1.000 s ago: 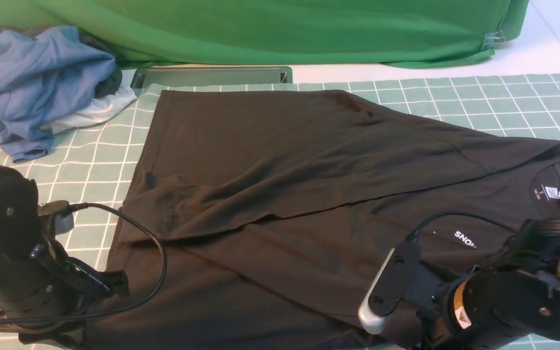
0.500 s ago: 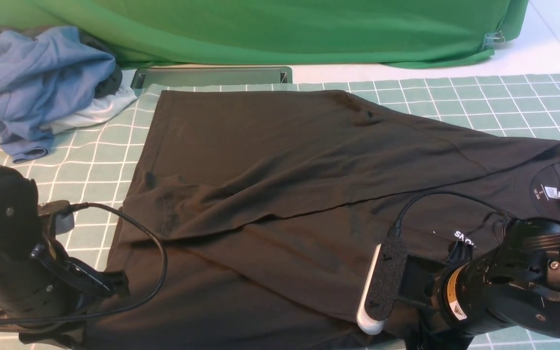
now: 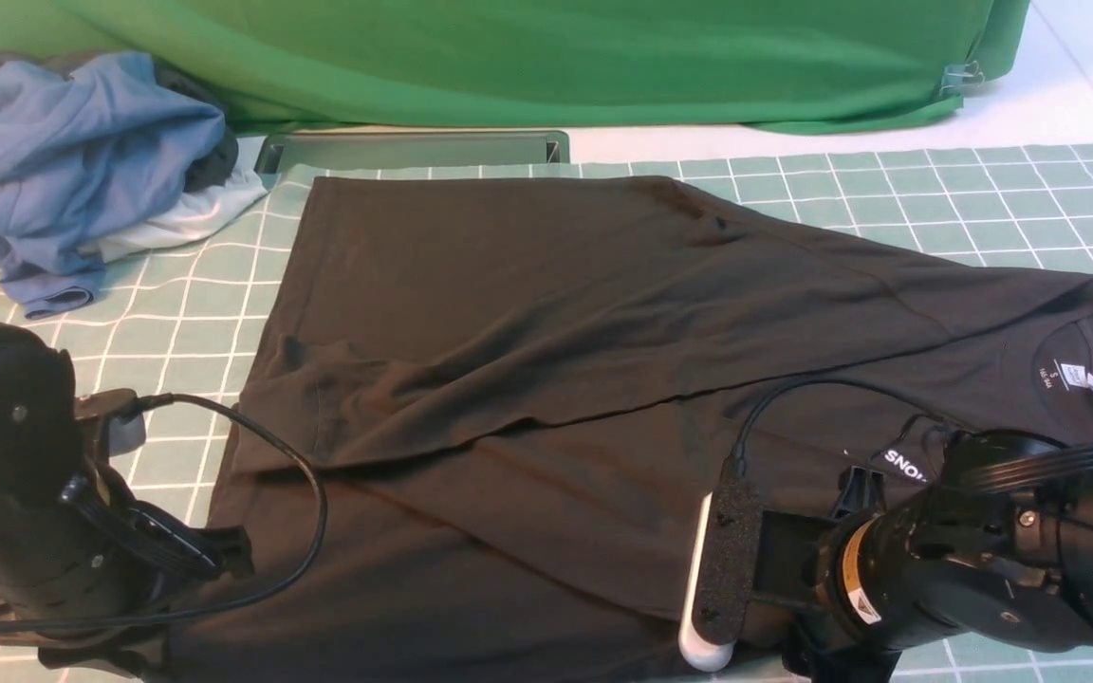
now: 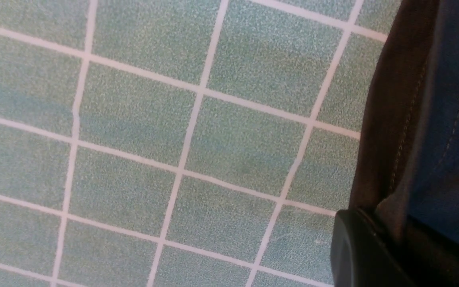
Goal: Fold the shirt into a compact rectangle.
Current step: 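Grasp the near edge of the shirt at its hem and shoulder corners, then fold the black garment in half by bringing its near edge over to the far edge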
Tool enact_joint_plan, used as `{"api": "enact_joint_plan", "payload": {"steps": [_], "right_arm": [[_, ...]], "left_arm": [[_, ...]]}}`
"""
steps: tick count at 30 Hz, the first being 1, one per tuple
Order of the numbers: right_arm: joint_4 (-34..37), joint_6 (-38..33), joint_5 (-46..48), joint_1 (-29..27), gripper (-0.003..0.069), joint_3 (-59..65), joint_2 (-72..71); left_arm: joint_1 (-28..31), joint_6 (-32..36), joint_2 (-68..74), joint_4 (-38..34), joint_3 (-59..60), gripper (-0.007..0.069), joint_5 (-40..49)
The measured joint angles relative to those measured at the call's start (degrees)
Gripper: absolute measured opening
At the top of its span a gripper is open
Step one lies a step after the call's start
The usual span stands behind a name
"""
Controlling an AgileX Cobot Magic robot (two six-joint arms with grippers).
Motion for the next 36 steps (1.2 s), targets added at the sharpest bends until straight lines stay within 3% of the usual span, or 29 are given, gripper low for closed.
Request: {"api": "enact_joint_plan", "payload": {"steps": [1,4,6,15,20,23,28,36], "right_arm": [[0.0,0.0,0.05,0.0,0.0296,-0.14,0.08],[0.61,-0.31,2.07,0.13,0.012,-1.45,0.73],[0.73,-0.31,4.44,0.13,0.008,-2.88,1.23],[5.1,0.42,16.29,5.0,0.0079,-2.91,-1.68],[7.86,6.44,21.71,10.47,0.0079,-0.04,-6.61],[8.34,8.75,24.77,10.85,0.0079,-0.04,-8.75],[8.69,10.23,26.08,7.83,0.0079,-1.27,-9.79],[8.74,8.03,24.73,-7.02,0.0079,-11.45,-9.23]], "left_arm": [[0.0,0.01,0.0,0.05,0.0,0.0018,0.0],[0.0,0.83,0.0,0.05,-0.26,0.0018,0.49],[0.0,1.39,-0.09,0.05,-0.91,0.0018,1.54],[0.0,3.33,-5.54,-2.97,-1.63,0.0018,7.35],[0.0,3.6,-11.86,-7.1,1.59,0.0018,9.5],[0.0,3.6,-14.61,-8.78,4.05,0.0018,9.67],[0.0,3.26,-15.39,-9.05,4.34,0.0018,8.93],[0.0,3.05,-7.48,-8.22,-3.61,0.0018,1.32]]}}
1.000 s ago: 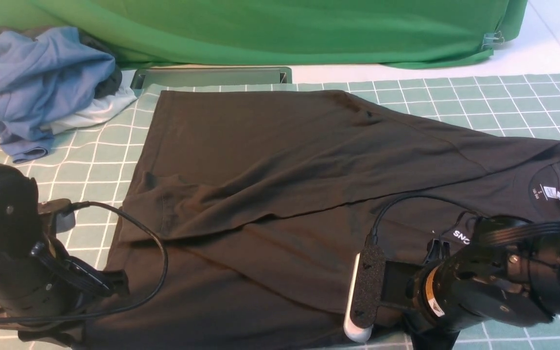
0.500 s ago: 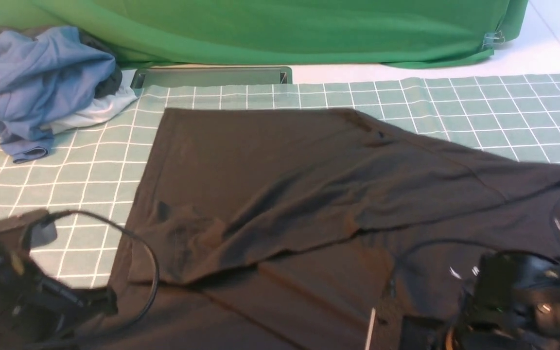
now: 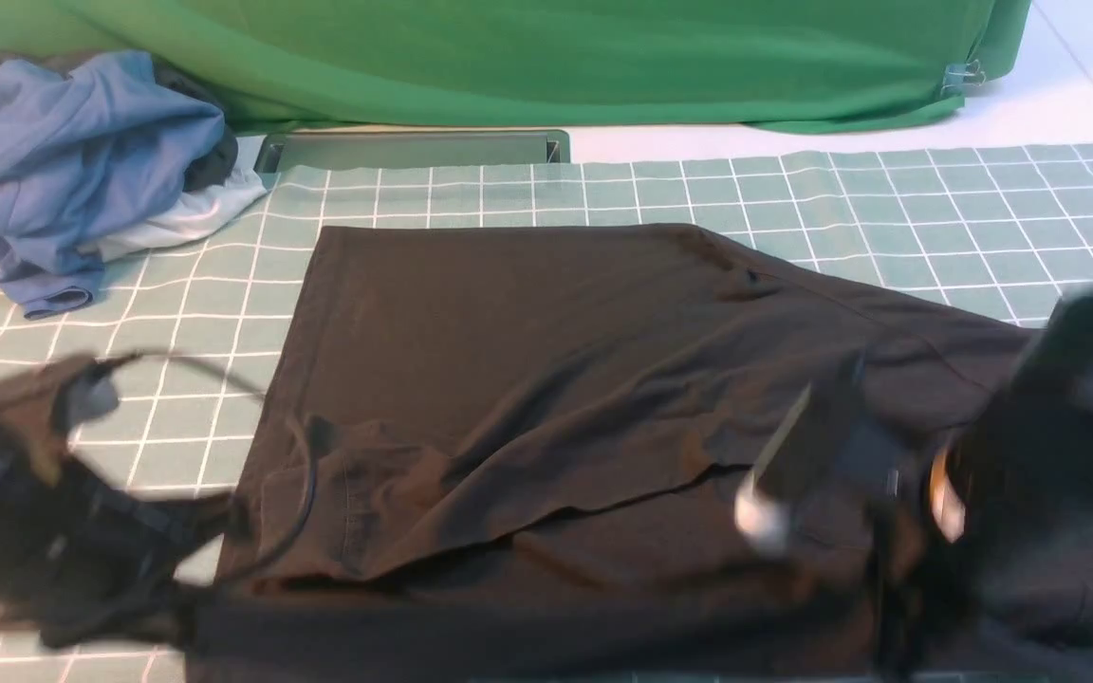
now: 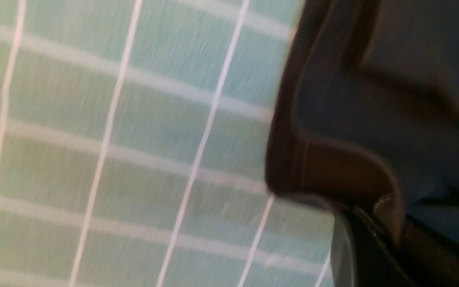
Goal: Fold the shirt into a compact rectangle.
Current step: 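Fold the black garment in half by bringing its near edge over to the far edge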
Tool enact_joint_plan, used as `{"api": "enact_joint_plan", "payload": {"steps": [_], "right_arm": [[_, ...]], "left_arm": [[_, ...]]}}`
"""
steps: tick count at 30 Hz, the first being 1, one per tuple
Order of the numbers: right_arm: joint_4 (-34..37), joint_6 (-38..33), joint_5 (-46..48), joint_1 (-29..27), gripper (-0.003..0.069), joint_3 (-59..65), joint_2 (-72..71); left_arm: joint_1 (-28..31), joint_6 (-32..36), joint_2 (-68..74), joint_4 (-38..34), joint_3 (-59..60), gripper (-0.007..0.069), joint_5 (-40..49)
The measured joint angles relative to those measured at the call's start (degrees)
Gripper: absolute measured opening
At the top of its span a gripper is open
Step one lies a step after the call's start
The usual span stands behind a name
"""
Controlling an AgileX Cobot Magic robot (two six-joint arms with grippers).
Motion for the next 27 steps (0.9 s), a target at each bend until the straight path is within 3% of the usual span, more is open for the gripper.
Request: {"api": "enact_joint_plan", "payload": {"steps": [6,11,18,27], "right_arm": [[-0.05,-2.39,-0.65,-6.9,0.0079,-8.9,3.49],[-0.05,-4.37,-6.73,-12.04,0.0079,-15.21,10.33],[-0.1,-3.96,-17.09,-15.95,0.0079,-21.42,19.81],[-0.16,-2.13,-20.46,-16.94,0.0079,-32.62,31.51]], "left_arm": [[0.74,-0.05,9.24,-0.57,-7.72,0.0018,-8.76],[6.4,5.26,21.49,-6.22,-21.05,0.0018,-10.12],[11.11,15.73,36.17,-14.12,-36.0,0.0018,-9.56],[11.11,17.03,51.06,-15.36,-52.75,0.0018,-13.52]]}}
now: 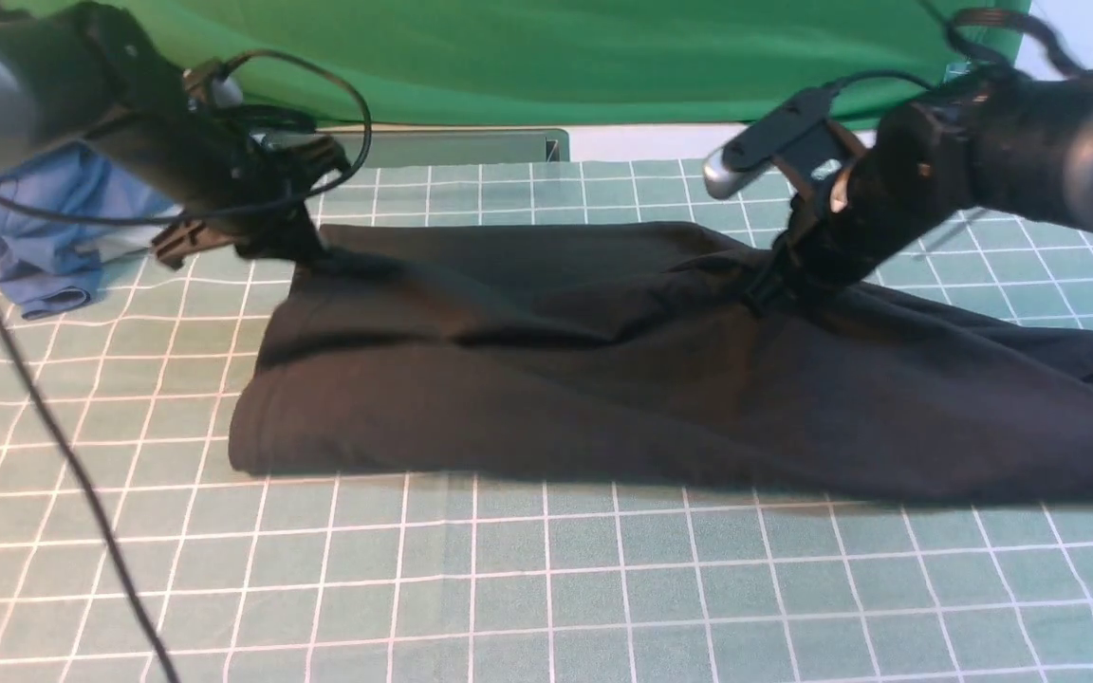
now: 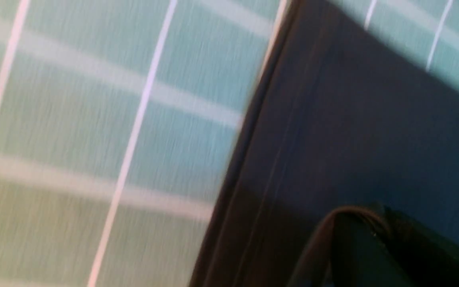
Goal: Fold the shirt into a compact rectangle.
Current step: 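Fold the black garment in half by bringing its near edge over to the far edge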
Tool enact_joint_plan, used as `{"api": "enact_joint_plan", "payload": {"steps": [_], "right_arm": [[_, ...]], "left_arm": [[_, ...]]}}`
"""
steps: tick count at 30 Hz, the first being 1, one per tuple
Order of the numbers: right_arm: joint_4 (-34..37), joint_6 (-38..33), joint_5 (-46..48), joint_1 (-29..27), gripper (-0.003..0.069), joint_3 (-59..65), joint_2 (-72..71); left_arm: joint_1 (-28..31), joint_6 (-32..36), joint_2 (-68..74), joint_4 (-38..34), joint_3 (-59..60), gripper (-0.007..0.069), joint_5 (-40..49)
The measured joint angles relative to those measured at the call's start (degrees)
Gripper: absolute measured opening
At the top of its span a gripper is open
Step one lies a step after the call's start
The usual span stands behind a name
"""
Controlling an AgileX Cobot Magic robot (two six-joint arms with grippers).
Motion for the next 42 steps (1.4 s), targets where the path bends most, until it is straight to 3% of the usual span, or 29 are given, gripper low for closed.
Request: {"api": "enact_joint_plan", "payload": {"steps": [6,21,25,31,38,42], "right_arm": [[-0.05,0.29,-4.13,0.0,0.0079,-3.73,3.15],[-0.17,3.25,-14.36,-0.07,0.0079,-3.96,3.88],[-0.17,7.4,-14.4,-1.39,0.0079,-3.97,5.35],[-0.12,12.43,-13.85,-3.27,0.0079,-3.97,6.21],[-0.12,12.48,-15.18,-3.34,0.0095,-3.97,6.65],[-0.12,12.31,-15.14,-3.34,0.0235,-4.03,7.02]], "left_arm": [[0.0,0.0,4.38,1.81,-5.34,0.0018,-1.59],[0.0,0.0,5.1,3.87,-5.7,0.002,-7.16],[0.0,-1.24,5.15,7.44,-5.7,0.0042,-8.13],[0.11,-1.92,6.33,9.88,-5.72,0.0112,-10.92],[0.11,-2.04,7.42,8.47,-5.72,0.0278,-10.45],[0.11,-2.1,6.59,8.27,-6.32,0.0379,-8.15]]}}
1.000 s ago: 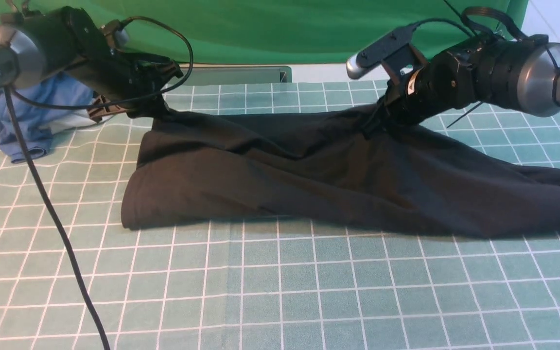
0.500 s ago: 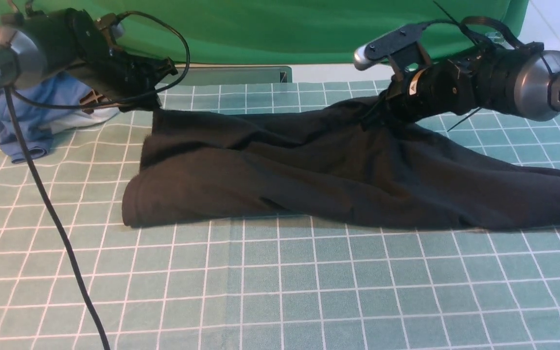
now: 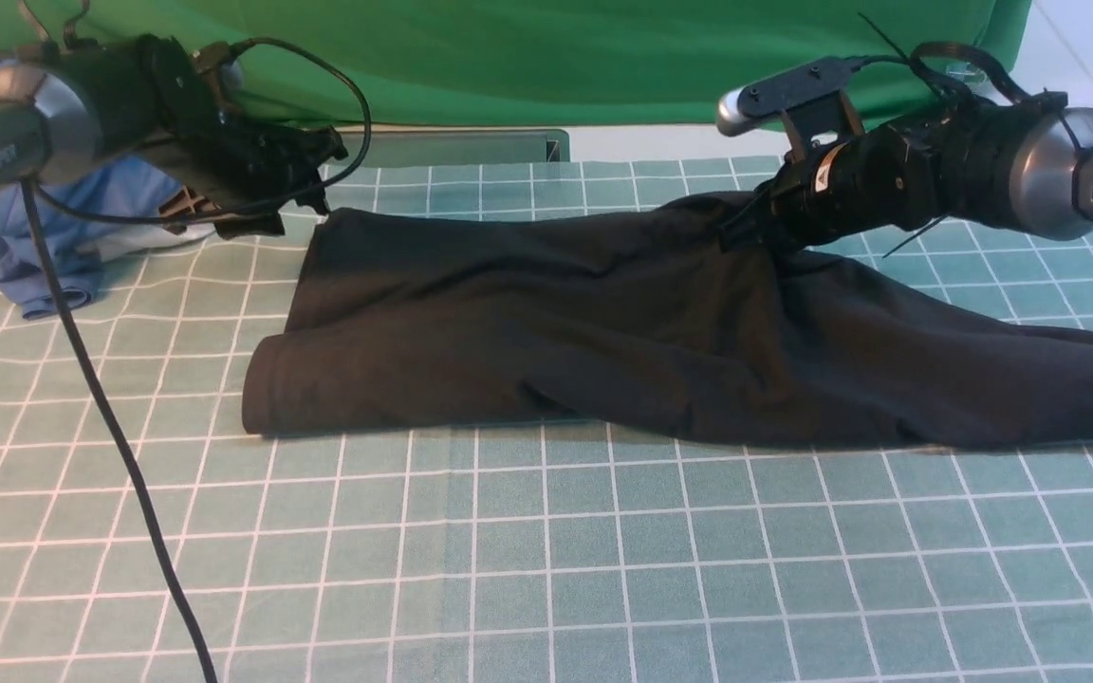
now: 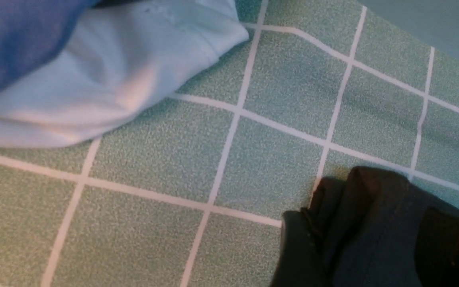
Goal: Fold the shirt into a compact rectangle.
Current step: 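Fold the black garment in half by bringing its near edge over to the far edge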
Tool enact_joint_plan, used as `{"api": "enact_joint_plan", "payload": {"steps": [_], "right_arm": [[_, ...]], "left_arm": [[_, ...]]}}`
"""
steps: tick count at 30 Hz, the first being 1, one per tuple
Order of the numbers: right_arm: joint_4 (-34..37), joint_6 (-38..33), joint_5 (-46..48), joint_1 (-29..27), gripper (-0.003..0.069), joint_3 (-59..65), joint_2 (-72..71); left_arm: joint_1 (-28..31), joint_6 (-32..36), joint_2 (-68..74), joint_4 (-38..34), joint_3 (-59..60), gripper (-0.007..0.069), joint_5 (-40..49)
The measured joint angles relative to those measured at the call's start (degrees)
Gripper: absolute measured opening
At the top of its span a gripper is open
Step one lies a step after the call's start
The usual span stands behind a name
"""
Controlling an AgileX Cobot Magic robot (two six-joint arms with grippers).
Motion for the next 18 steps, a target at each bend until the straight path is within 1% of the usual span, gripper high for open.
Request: {"api": "enact_joint_plan", "payload": {"steps": [2,3,5,7,8,10,12,15,16,17,18], "right_arm": [[-0.05,-0.01,0.65,0.0,0.0328,-0.16,-0.21],[-0.05,-0.05,1.03,-0.02,0.0344,-0.24,-0.28],[-0.05,-1.2,3.97,-0.13,0.0419,-1.37,-0.97],[-0.05,-3.91,8.26,-0.13,0.0453,-3.58,-2.08],[-0.12,-5.68,12.1,-0.13,0.0464,-5.2,-2.69],[-0.12,-7.79,18.76,-0.13,0.0468,-8.94,-3.79],[-0.12,-9.06,25.59,-0.13,0.0439,-13.54,-4.69],[-0.18,-9.74,34.43,-0.13,0.0308,-20.35,-5.55],[-0.18,-10.2,39.07,-0.13,0.0187,-24.5,-5.87],[-0.18,-10.76,42.11,-0.13,0.012,-27.39,-6.11],[-0.18,-11.26,45.74,-0.13,0.0073,-30.73,-6.33]], "left_arm": [[0.0,0.19,-0.11,-0.21,-0.05,0.0401,1.36],[0.0,0.18,-0.11,-0.26,-0.05,0.0402,1.83],[0.0,0.25,-0.11,-0.28,-0.05,0.0412,5.03],[0.0,1.3,-0.11,0.35,-0.49,0.0414,8.28],[0.12,2.28,-0.11,1.17,-1.69,0.0414,11.36],[0.46,1.97,-0.34,2.76,-5.21,0.0412,17.04],[1.07,1.62,-1.38,3.53,-10.02,0.0406,22.99],[1.84,1.51,-3.14,3.71,-17.03,0.0368,30.02],[1.98,1.51,-4.09,3.71,-20.39,0.0335,32.86],[2.06,1.51,-4.63,3.66,-21.74,0.0312,33.8],[2.1,1.51,-5.61,3.32,-22.97,0.0269,34.67]]}}
